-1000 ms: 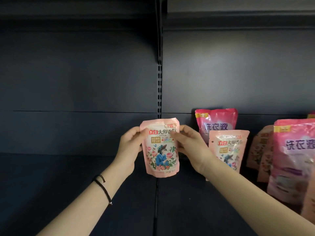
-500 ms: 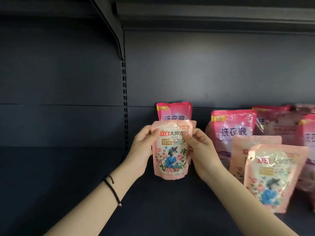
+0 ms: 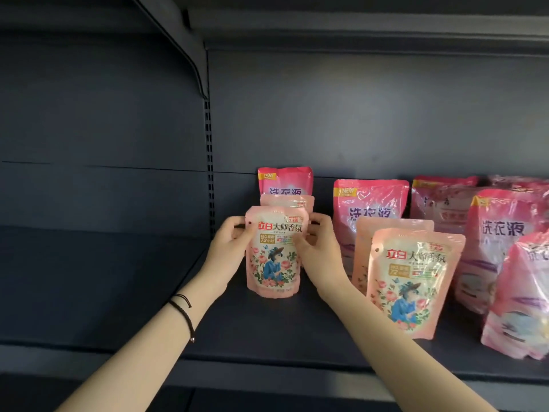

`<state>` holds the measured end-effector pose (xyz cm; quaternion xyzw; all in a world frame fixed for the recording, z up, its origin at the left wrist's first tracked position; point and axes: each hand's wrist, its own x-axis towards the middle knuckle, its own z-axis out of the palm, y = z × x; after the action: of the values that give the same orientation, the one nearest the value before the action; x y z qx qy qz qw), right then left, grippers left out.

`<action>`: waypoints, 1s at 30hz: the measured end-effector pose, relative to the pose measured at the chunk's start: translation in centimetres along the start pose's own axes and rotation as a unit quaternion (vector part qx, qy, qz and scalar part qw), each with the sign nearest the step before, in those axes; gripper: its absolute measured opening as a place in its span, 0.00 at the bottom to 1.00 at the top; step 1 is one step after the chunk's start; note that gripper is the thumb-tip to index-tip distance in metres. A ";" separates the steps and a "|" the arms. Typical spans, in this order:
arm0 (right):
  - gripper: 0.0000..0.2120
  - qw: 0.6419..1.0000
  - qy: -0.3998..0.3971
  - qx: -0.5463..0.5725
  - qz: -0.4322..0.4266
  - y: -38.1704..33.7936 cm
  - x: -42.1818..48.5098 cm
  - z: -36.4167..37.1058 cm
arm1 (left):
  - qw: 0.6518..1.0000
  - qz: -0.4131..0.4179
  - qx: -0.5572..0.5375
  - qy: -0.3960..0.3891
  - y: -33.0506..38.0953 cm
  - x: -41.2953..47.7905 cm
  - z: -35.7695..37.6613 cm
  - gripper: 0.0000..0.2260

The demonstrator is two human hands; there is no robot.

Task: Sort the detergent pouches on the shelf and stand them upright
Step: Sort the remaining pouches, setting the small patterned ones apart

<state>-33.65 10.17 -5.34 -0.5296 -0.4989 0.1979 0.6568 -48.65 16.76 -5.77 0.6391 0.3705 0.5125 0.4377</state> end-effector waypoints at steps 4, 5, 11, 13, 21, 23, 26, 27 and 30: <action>0.22 0.992 -0.013 -0.081 -0.093 -0.1 -2.0 -0.4 | 0.986 0.004 0.161 0.034 -1.0 -2.2 -0.9 0.14; 0.23 0.986 -0.016 -0.115 -0.123 -0.2 -2.9 -0.6 | 0.975 0.013 0.221 0.037 -1.3 -3.0 -1.2 0.15; 0.13 0.889 -0.062 -0.386 -0.238 -0.1 -8.9 -3.7 | 0.795 0.137 0.591 0.024 -2.1 -8.1 -2.8 0.17; 0.17 0.863 -0.095 -0.450 -0.209 0.1 -10.5 -5.1 | 0.757 0.146 0.636 -0.003 -1.8 -9.6 -2.9 0.19; 0.23 0.802 -0.122 -0.573 -0.116 -1.3 -16.4 -12.6 | 0.735 0.164 0.653 -0.079 -0.3 -16.5 -2.2 0.24; 0.23 0.779 -0.113 -0.608 -0.103 -1.8 -17.8 -14.6 | 0.737 0.173 0.646 -0.096 0.3 -17.9 -1.8 0.24; 0.24 0.749 -0.083 -0.652 -0.082 -2.7 -19.2 -17.5 | 0.743 0.188 0.634 -0.103 1.2 -19.3 -0.5 0.25; 0.25 0.742 -0.070 -0.663 -0.072 -3.0 -19.7 -18.7 | 0.746 0.195 0.628 -0.105 1.5 -19.9 0.4 0.24; 0.27 0.737 -0.036 -0.674 -0.044 -3.9 -21.0 -22.2 | 0.755 0.223 0.605 -0.119 2.7 -21.8 4.1 0.24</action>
<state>-24.36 -18.89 -9.97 -0.8034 -0.5482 -0.2002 0.1180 -48.91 -5.03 -10.80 0.8909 0.3955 0.1840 -0.1267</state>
